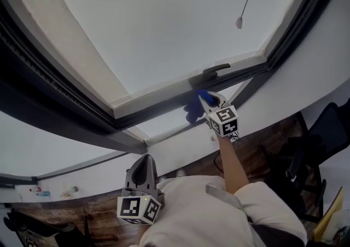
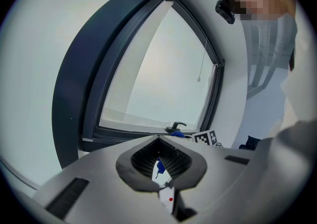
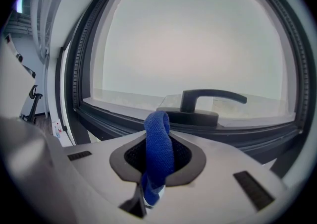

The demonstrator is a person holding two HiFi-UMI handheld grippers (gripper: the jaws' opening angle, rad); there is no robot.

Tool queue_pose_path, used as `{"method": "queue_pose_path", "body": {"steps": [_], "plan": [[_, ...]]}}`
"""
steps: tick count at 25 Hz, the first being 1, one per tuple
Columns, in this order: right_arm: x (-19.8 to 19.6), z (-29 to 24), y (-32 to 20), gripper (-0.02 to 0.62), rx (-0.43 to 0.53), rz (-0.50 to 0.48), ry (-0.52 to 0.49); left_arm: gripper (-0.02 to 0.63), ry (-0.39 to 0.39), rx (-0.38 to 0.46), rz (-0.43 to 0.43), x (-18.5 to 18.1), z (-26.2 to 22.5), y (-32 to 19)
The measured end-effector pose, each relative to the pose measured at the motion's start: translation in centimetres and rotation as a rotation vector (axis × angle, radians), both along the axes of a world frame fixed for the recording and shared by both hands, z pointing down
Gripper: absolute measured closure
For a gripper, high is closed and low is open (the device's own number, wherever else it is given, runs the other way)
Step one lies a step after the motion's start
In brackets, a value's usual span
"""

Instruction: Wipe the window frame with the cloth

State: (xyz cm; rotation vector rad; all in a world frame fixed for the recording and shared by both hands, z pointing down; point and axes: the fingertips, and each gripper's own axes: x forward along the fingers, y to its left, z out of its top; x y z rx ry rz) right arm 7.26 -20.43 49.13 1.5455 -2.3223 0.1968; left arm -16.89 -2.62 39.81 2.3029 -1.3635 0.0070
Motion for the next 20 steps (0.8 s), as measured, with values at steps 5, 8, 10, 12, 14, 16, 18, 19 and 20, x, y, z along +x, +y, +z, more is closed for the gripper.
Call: {"method": "queue_pose_path", "body": {"steps": [5,8,10,12,14,16,18,19,20], "plan": [[0.7,0.0,0.0,0.545,0.005,0.004,-0.010,0.601,0.001,-0.002,0.000,0.3,0.1,0.3],[1.1,-0.1,-0.1,0.545,0.006,0.012,-0.009,0.601,0.001,-0.006,0.001,0.4,0.1,0.3],[1.4,0.0,-0.1,0.545,0.006,0.020,-0.008,0.601,0.000,-0.007,0.003,0.3,0.2,0.3],[1.6,0.0,-0.1,0.545,0.007,0.029,-0.012,0.601,0.000,-0.003,0.007,0.3,0.1,0.3],[1.8,-0.1,-0.2,0.545,0.007,0.036,-0.014,0.601,0.003,0.003,0.008,0.4,-0.2,0.2],[1.9,0.0,-0.1,0.545,0.007,0.042,-0.015,0.601,0.005,0.008,0.007,0.3,-0.3,0.3],[2.1,0.0,-0.1,0.545,0.008,0.048,-0.018,0.601,0.003,0.007,0.002,0.0,-0.3,0.3],[2.2,0.0,-0.1,0.545,0.010,0.052,-0.019,0.601,0.002,0.005,-0.001,-0.1,-0.2,0.4],[2.3,-0.1,-0.1,0.545,0.012,0.056,-0.020,0.601,0.001,0.004,-0.005,-0.3,-0.2,0.4]]}}
